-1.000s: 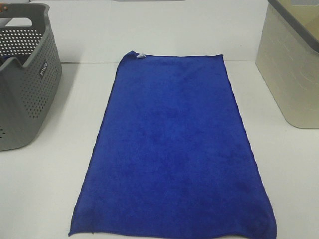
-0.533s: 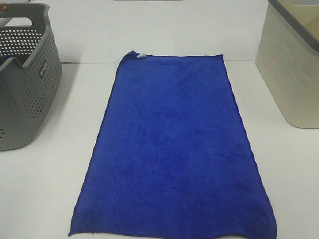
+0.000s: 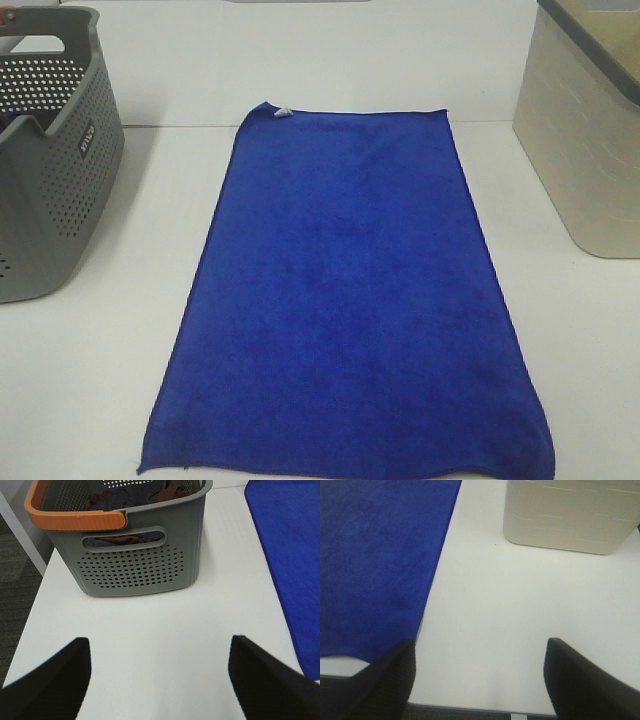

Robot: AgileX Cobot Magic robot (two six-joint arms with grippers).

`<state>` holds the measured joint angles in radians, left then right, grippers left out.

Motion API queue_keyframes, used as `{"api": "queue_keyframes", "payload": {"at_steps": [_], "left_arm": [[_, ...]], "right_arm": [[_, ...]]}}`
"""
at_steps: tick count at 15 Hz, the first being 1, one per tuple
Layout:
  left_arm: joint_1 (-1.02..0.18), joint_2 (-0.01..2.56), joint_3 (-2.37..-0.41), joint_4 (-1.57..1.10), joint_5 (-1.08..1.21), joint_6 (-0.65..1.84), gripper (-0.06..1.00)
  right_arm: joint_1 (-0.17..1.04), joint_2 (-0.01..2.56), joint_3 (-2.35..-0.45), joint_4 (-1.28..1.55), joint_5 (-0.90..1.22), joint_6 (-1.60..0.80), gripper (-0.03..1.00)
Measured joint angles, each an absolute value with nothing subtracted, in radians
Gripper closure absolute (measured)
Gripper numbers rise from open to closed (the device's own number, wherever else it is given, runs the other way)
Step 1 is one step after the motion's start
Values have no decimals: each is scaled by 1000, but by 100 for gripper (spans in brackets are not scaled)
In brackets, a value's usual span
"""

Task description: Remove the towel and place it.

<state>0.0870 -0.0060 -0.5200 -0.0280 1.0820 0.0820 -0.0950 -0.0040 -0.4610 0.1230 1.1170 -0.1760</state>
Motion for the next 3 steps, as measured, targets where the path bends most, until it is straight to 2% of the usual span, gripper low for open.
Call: {"api": "queue_keyframes", "payload": {"at_steps": [3], "left_arm": [[87, -6, -520, -28, 1082, 82, 22]], "right_arm": [[-95, -4, -461, 123, 1117, -176, 26]]}}
